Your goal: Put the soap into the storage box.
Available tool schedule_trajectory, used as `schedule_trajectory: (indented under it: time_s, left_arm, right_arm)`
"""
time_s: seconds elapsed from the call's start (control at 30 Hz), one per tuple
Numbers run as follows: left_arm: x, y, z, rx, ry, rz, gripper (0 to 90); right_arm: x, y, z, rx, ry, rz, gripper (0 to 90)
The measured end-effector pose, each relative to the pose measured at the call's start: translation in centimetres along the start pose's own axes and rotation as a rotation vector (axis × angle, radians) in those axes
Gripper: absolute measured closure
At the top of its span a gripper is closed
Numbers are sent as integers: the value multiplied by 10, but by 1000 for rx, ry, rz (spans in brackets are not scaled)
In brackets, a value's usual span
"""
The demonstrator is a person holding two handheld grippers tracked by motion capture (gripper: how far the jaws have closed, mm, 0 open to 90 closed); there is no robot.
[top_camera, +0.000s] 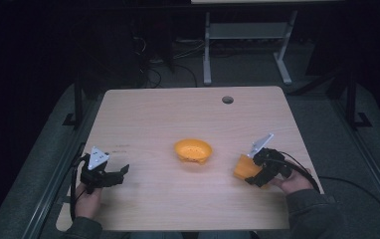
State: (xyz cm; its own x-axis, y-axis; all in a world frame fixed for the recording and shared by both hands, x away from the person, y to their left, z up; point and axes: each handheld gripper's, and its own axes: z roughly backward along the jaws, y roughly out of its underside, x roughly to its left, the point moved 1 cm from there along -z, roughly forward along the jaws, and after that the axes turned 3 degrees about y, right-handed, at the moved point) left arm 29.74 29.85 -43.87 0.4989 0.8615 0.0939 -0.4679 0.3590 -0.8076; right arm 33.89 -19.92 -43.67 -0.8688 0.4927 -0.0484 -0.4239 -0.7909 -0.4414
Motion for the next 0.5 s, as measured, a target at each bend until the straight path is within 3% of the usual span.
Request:
schedule_trajectory:
  time_s: [0.5]
  left_arm:
    - [1,0,0,-4,0,4,141]
  right_arm:
    - [-5,-22,5,-17,-7,34,204]
